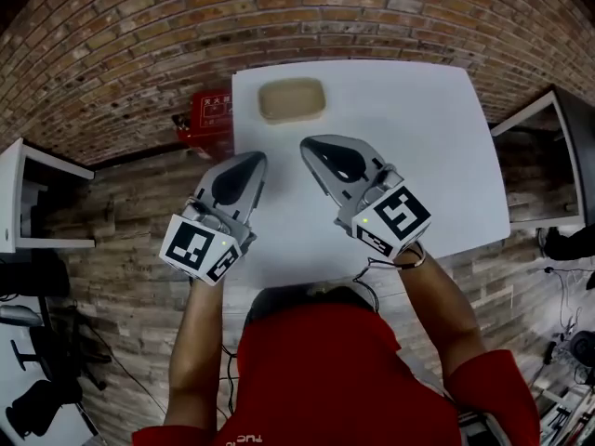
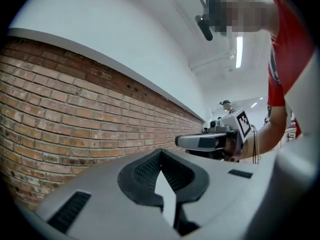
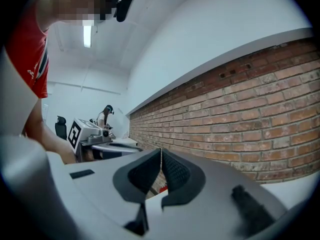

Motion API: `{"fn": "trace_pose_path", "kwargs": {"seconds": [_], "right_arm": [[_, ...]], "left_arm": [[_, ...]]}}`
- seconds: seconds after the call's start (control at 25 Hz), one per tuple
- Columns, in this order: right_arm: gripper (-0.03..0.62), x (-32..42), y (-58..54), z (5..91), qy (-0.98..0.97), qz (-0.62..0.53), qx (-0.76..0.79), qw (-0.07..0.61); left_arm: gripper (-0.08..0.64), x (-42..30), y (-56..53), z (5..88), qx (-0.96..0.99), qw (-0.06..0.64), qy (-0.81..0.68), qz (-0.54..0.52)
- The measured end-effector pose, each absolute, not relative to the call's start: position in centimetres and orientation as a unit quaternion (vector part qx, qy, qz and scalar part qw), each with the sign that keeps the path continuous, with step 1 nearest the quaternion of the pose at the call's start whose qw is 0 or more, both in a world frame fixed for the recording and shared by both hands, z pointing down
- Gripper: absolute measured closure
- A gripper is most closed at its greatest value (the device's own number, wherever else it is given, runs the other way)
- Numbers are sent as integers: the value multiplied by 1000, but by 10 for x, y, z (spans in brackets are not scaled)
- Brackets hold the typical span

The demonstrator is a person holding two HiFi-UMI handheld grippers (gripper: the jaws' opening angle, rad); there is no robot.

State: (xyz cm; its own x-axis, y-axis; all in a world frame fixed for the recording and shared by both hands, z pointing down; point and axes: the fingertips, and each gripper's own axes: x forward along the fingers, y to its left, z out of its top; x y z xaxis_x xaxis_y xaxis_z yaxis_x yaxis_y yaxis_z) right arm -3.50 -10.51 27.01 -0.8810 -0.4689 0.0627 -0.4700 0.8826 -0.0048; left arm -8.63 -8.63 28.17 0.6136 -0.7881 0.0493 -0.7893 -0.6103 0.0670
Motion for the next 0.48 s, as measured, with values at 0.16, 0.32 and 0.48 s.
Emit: {"fn": "trace_pose_path", "kwargs": {"seconds": [0.16,0.32,0.48], "right_arm": [[561,-51,-139,285,-965,13,259,48],[561,-64,-168,296,-961,11,270,64],[561,-71,-189,309,-960,10,266,82]], "left_arm": [[546,-100,-123,292,907,41,-418,17],[546,-106,-151,300,917,41,-395,24],[546,-112,-173,312,918,51,-391,30]]}}
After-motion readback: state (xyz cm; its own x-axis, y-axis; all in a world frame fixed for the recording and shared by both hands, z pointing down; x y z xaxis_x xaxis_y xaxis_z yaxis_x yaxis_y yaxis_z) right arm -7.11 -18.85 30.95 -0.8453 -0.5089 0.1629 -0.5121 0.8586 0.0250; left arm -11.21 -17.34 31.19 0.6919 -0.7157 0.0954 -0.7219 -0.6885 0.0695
